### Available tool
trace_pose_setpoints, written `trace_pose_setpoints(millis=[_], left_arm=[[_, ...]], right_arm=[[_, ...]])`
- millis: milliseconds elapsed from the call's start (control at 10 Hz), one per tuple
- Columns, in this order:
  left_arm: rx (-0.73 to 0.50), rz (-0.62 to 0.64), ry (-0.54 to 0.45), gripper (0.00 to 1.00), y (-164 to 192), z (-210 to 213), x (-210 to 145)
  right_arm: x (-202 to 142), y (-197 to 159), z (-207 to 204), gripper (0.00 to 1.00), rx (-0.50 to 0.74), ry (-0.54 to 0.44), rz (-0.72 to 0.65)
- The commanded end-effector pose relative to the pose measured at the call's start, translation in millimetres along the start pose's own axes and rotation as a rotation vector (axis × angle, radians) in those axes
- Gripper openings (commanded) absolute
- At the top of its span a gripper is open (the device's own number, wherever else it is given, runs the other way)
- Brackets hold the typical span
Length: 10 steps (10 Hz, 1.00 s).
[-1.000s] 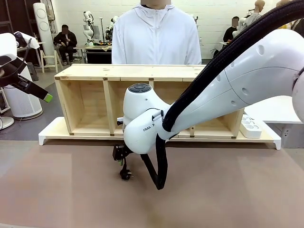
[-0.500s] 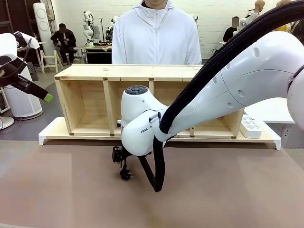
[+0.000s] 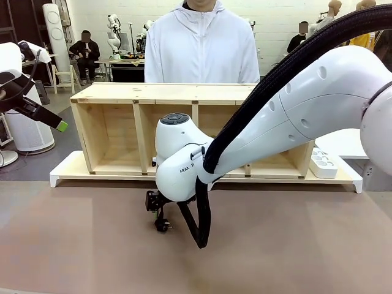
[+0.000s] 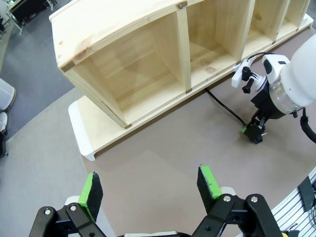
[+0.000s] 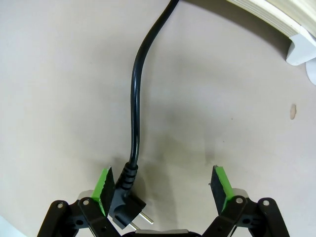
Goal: Perform cable management.
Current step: When the cord part of the Power Cable appears at the lower middle area of the table and stops, grasp the cord part of the Power Cable.
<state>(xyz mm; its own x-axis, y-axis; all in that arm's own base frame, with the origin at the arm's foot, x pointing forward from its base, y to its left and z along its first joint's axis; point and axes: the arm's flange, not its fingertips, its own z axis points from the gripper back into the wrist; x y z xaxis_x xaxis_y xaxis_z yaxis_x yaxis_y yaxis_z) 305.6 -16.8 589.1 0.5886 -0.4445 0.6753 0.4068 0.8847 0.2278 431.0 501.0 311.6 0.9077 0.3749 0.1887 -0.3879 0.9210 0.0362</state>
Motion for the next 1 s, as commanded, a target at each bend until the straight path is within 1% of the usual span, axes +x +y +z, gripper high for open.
trace_pose_setpoints(millis=[0,200,500,800,900], left_arm=[[-0.003,0.006,0.001,1.00,0.6,0.1,-0.4],[-0.003,0.006,0.001,1.00,0.6,0.1,-0.4],[-0.003,0.006,0.001,1.00,0.6,0.1,-0.4],[-0.003,0.006,0.001,1.00,0.6,0.1,-0.4],[-0.003,0.006,0.001,1.00,0.6,0.1,-0.4]], right_arm=[[4.1,3.5,0.7,1.00,-0.031,-0.007,-0.017],[-0.2,5.0,-4.2,1.00,-0.026,0.014,-0.010],[3.6,6.7,-7.4,1.00,-0.017,0.021,-0.005],[5.2,7.6,-7.1,1.00,0.004,0.010,-0.001],[2.0,2.3,-5.9,1.00,-0.002,0.013,0.000]])
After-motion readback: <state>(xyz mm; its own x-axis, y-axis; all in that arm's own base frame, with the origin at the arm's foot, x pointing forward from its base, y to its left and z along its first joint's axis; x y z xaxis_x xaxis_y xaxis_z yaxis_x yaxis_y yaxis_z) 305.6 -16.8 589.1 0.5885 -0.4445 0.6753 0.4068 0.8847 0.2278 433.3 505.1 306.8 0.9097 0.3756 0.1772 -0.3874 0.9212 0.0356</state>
